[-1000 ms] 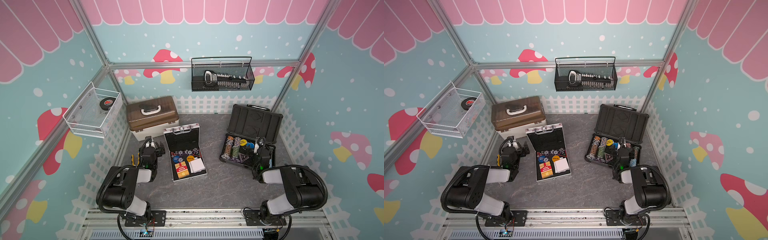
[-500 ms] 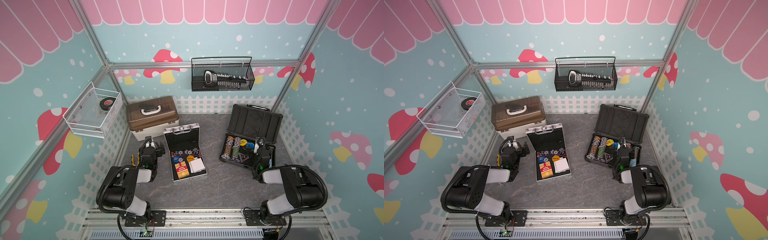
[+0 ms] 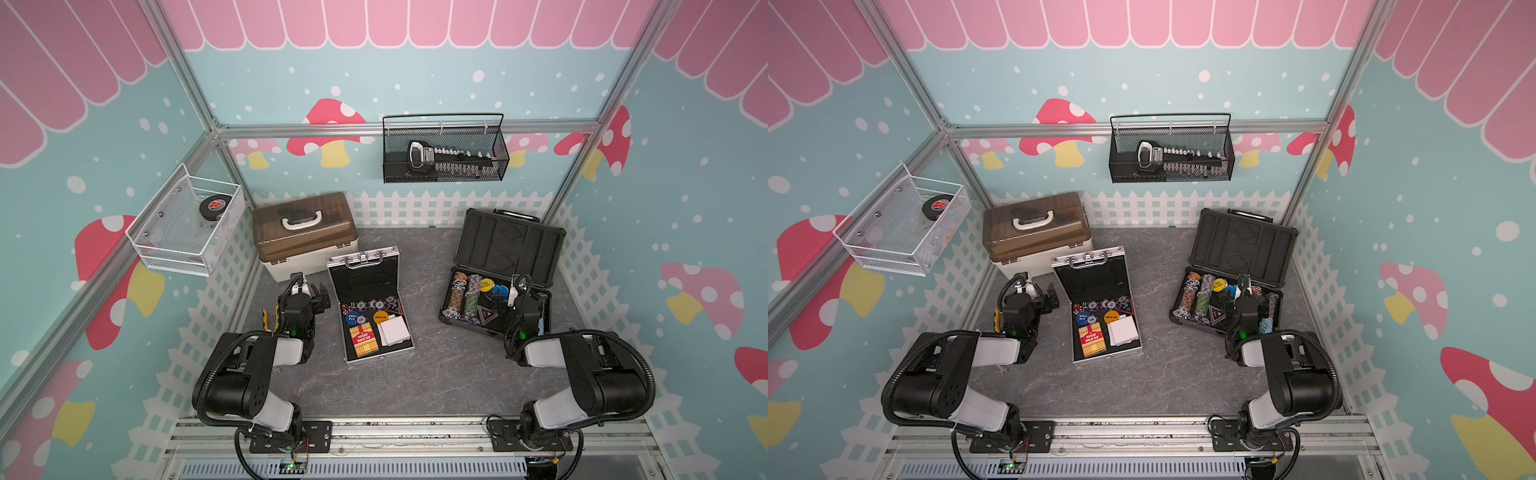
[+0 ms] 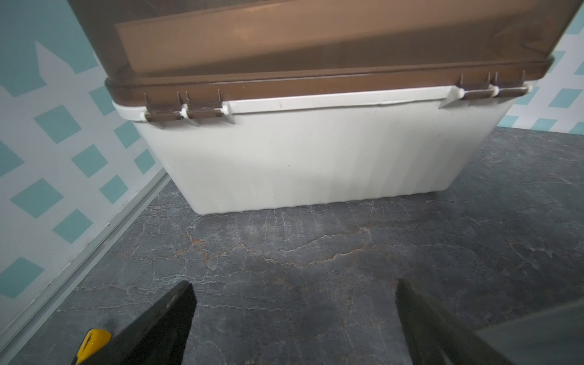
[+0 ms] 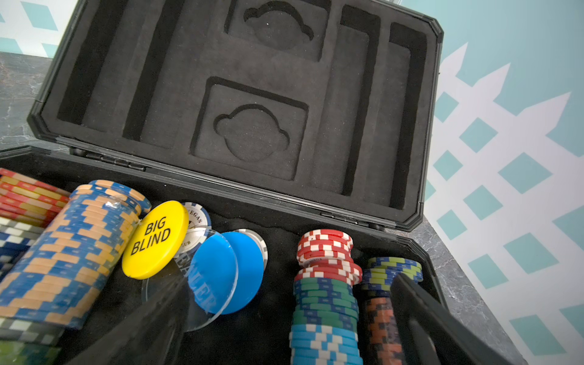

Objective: Close the poker set cases
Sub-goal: Close the lid of the poker set case.

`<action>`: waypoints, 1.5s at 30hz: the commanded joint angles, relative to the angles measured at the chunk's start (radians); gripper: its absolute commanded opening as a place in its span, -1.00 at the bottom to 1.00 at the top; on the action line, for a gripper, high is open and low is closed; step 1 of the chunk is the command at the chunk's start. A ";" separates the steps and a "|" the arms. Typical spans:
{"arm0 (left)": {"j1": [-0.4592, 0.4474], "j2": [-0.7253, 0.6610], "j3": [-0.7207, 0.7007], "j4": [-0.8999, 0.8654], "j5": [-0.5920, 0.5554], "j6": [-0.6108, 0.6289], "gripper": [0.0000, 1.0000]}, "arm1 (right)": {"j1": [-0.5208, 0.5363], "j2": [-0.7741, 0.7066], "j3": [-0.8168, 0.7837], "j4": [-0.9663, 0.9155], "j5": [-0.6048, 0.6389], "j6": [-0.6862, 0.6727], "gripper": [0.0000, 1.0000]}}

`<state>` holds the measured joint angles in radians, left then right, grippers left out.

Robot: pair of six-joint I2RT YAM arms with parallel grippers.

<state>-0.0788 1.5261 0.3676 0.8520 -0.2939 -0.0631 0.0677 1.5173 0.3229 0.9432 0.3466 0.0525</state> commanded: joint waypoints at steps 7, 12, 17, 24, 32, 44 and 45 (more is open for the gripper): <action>0.019 0.008 0.026 0.026 0.038 0.016 1.00 | 0.007 0.008 0.015 0.023 -0.008 -0.015 0.98; 0.019 -0.010 -0.003 0.067 -0.015 -0.004 0.99 | 0.008 0.003 -0.003 0.056 -0.027 -0.028 0.97; 0.018 -0.140 -0.031 0.003 -0.020 -0.010 0.99 | 0.011 -0.091 -0.008 -0.016 -0.065 -0.045 0.97; 0.013 -0.404 0.052 -0.427 -0.072 -0.118 0.98 | 0.013 -0.292 0.063 -0.318 -0.172 -0.033 0.72; -0.103 -0.604 0.108 -0.761 -0.041 -0.274 0.97 | 0.025 -0.413 0.136 -0.495 -0.331 0.091 0.98; -0.445 -0.841 0.025 -1.007 -0.221 -0.508 0.98 | 0.221 -0.313 0.371 -0.718 -0.388 0.063 0.98; -0.463 -0.850 0.019 -1.020 -0.233 -0.517 0.98 | 0.240 -0.295 0.394 -0.729 -0.391 0.057 0.97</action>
<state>-0.5056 0.7040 0.4179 -0.0742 -0.4690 -0.4698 0.2657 1.1877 0.6632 0.2890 -0.0216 0.1421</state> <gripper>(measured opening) 0.989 0.988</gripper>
